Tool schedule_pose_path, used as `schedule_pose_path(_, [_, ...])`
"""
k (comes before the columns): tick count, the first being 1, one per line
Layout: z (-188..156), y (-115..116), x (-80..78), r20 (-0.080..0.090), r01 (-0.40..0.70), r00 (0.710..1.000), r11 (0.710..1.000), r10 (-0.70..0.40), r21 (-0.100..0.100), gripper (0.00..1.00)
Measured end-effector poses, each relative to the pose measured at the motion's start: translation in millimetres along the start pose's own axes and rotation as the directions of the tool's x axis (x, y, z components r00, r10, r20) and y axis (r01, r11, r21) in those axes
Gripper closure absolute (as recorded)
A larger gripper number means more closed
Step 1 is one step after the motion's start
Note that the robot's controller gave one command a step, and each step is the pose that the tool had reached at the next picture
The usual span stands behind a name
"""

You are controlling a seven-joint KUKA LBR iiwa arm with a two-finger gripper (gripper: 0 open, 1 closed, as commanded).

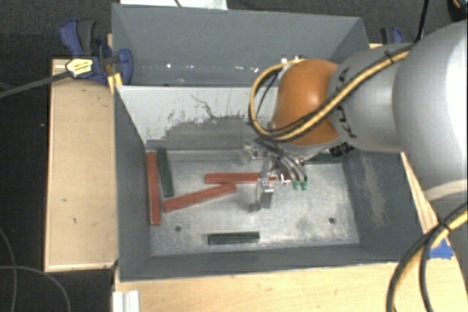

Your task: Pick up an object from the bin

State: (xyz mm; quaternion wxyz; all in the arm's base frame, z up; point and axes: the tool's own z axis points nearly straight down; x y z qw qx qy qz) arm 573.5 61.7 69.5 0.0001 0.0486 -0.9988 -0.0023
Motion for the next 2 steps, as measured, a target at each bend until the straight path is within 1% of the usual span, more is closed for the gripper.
schedule_pose_path(1, [-1.3, -5.2, -0.8, 0.002, -0.001, 1.0, 1.0, 0.001, 0.004, 1.0])
schedule_pose_path(2, [-198.2, -6.9, 11.8, 0.012, -0.003, 1.0, 1.0, 0.003, 0.005, 1.0])
